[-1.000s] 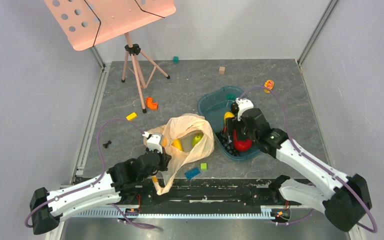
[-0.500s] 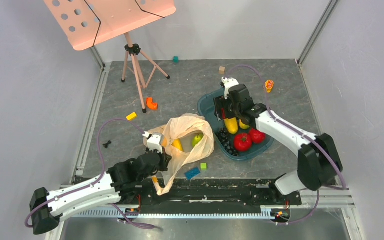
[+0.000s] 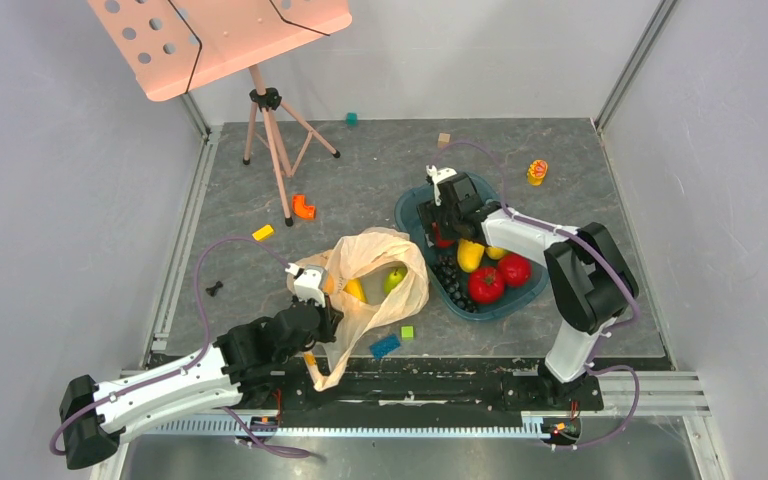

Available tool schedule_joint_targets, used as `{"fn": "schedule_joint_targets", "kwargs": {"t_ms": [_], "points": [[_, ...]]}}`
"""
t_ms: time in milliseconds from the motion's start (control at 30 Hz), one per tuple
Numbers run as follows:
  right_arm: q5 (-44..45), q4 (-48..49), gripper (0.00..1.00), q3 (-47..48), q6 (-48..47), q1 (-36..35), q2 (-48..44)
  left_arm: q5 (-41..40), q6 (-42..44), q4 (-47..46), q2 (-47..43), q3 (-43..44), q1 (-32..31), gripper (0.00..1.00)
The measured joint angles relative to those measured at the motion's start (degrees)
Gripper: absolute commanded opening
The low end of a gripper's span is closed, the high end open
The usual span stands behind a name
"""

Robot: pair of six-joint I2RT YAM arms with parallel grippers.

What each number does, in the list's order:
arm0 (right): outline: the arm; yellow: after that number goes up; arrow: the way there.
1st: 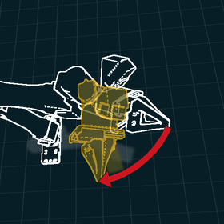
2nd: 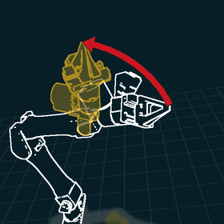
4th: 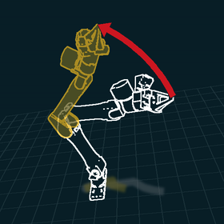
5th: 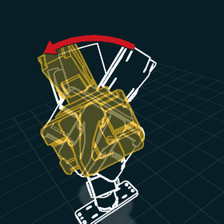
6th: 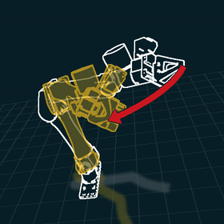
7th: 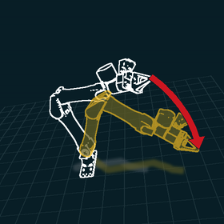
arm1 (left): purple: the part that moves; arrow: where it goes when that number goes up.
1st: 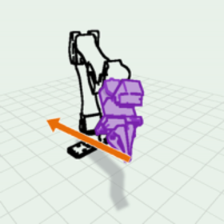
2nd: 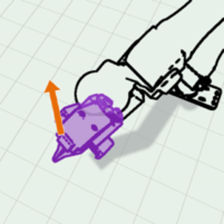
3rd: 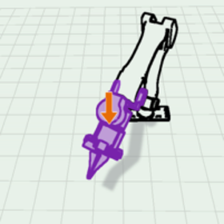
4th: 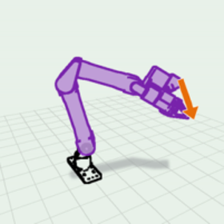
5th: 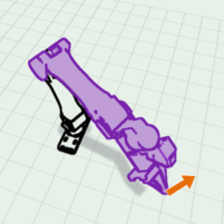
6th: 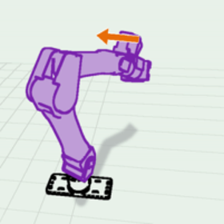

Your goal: Take the fake fruits out of the plastic bag

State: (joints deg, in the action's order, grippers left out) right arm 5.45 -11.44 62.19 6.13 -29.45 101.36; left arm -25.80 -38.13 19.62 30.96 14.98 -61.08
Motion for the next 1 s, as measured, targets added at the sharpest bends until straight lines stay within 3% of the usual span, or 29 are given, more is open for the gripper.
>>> {"fn": "schedule_joint_targets", "kwargs": {"t_ms": [367, 700, 1000], "points": [[0.4, 1.1, 0.96, 1.1, -0.2, 0.0, 0.4, 0.0, 0.0, 0.0, 0.0, 0.0, 0.0, 0.02], [1.1, -0.9, 0.98, 1.1, -0.9, 0.0, -4.2, 0.0, 0.0, 0.0, 0.0, 0.0, 0.0, 0.02], [0.1, -1.5, 0.98, -5.7, 0.2, -0.1, -25.7, 0.0, 0.0, 0.0, 0.0, 0.0, 0.0, 0.02]]}}
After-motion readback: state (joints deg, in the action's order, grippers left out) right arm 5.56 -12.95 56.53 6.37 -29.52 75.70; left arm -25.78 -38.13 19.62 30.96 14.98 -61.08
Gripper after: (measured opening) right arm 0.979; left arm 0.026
